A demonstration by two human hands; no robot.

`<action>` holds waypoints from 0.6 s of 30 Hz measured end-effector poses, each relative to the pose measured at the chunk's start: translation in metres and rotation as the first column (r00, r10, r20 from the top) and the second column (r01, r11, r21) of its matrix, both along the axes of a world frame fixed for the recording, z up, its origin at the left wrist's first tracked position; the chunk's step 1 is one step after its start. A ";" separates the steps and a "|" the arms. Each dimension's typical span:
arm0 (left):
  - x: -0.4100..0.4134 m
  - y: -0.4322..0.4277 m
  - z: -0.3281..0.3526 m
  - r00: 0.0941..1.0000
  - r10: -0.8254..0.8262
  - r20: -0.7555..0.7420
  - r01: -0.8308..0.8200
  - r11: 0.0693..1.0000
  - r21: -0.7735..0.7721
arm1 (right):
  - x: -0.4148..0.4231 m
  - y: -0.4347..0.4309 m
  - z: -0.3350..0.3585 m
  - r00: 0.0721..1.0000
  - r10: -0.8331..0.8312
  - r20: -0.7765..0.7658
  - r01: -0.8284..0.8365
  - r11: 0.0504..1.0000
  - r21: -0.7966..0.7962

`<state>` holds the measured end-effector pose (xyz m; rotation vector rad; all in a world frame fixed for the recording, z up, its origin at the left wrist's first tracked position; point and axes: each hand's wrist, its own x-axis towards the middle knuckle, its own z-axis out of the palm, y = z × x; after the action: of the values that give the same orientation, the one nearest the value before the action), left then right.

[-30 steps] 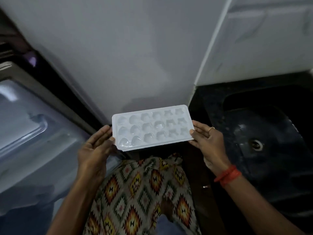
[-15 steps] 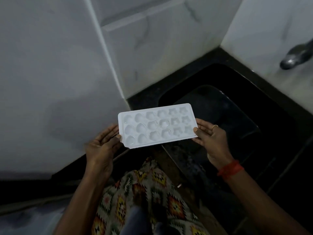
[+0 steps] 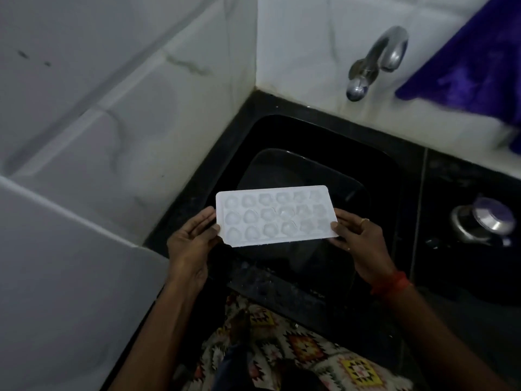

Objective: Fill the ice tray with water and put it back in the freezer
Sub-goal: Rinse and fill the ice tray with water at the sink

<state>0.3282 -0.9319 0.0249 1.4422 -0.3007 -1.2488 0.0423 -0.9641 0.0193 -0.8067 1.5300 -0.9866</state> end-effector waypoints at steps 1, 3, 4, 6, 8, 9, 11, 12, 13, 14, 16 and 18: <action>0.000 -0.007 -0.001 0.999 -0.036 0.006 0.036 0.999 0.004 | -0.001 0.001 0.000 0.999 -0.033 0.004 0.033 0.999 0.006; 0.000 -0.019 -0.002 0.996 -0.092 0.021 0.092 0.996 0.007 | -0.002 0.004 0.001 0.997 -0.076 0.011 0.076 0.997 0.012; 0.000 -0.025 -0.003 0.991 -0.128 0.029 0.127 0.992 0.010 | -0.003 0.006 0.001 0.994 -0.104 0.016 0.104 0.995 0.012; 0.000 -0.035 -0.004 0.984 -0.175 0.036 0.175 0.985 0.013 | -0.005 0.007 0.001 0.990 -0.142 0.022 0.142 0.990 0.018; -0.002 -0.045 -0.005 0.975 -0.221 0.033 0.221 0.975 0.014 | -0.007 0.008 0.001 0.983 -0.182 0.033 0.181 0.983 0.027; -0.005 -0.050 -0.005 0.969 -0.244 0.032 0.243 0.970 0.019 | -0.010 0.009 0.000 0.978 -0.207 0.038 0.206 0.978 0.031; -0.010 -0.061 -0.006 0.959 -0.281 0.033 0.280 0.959 0.034 | -0.015 0.009 0.000 0.965 -0.255 0.062 0.252 0.967 0.039; -0.013 -0.065 -0.007 0.953 -0.301 0.037 0.299 0.953 0.044 | -0.018 0.009 0.000 0.960 -0.270 0.077 0.268 0.963 0.040; -0.015 -0.069 -0.007 0.947 -0.318 0.045 0.315 0.947 0.053 | -0.021 0.008 0.000 0.958 -0.275 0.086 0.273 0.961 0.039; -0.018 -0.072 -0.007 0.940 -0.336 0.053 0.332 0.941 0.063 | -0.024 0.007 0.000 0.957 -0.276 0.088 0.273 0.961 0.040; -0.024 -0.077 -0.007 0.931 -0.359 0.062 0.353 0.931 0.090 | -0.032 0.004 0.001 0.959 -0.271 0.086 0.267 0.962 0.049; -0.029 -0.081 -0.007 0.925 -0.374 0.065 0.365 0.924 0.117 | -0.039 0.002 0.000 0.959 -0.271 0.078 0.267 0.962 0.054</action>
<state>0.2988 -1.0132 0.0179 1.5778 -0.5977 -1.5251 0.0035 -0.9624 0.0191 -0.5275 1.6094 -1.1672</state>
